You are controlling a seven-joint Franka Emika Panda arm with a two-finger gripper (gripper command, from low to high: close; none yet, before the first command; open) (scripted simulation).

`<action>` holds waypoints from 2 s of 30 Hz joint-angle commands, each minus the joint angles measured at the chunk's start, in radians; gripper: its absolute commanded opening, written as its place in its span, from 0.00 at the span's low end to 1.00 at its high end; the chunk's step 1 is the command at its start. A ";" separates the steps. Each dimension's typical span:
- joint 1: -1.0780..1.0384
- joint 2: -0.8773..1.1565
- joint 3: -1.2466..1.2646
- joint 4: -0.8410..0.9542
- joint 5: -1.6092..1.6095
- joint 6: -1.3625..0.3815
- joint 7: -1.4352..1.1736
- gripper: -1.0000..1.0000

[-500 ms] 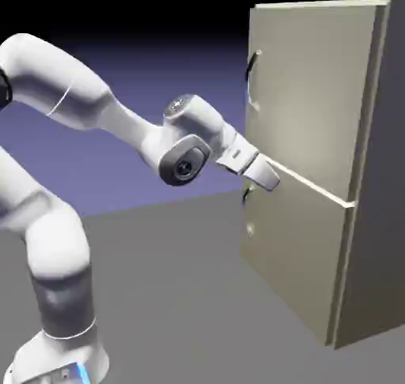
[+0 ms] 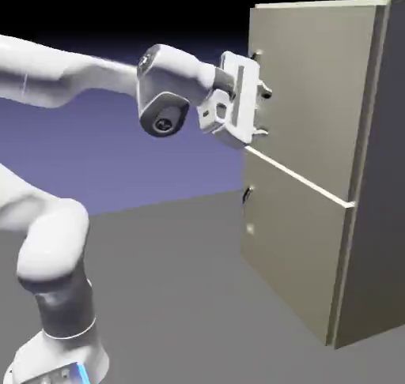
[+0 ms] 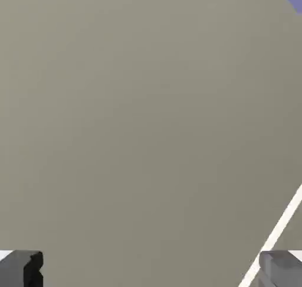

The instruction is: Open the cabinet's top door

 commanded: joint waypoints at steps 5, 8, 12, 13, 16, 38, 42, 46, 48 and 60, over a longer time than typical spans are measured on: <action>-0.094 -0.064 0.120 0.056 0.210 0.002 0.218 0.50; -0.151 -0.103 0.192 0.089 0.337 0.003 0.348 0.50; -0.226 -0.154 0.287 0.134 0.505 0.004 0.522 0.50; -0.245 -0.167 0.311 0.145 0.547 0.004 0.566 0.50; -0.301 -0.205 0.383 0.179 0.673 0.005 0.696 0.50; -0.782 -0.437 0.806 0.466 1.394 -0.068 1.386 0.50; -0.766 -0.469 0.784 0.434 1.406 -0.111 1.386 0.00; -0.700 -0.595 0.700 0.299 1.447 -0.286 1.386 0.00; -0.671 -0.655 0.661 0.233 1.461 -0.373 1.386 0.00; -0.595 -0.960 0.434 -0.118 1.478 -0.895 1.379 0.00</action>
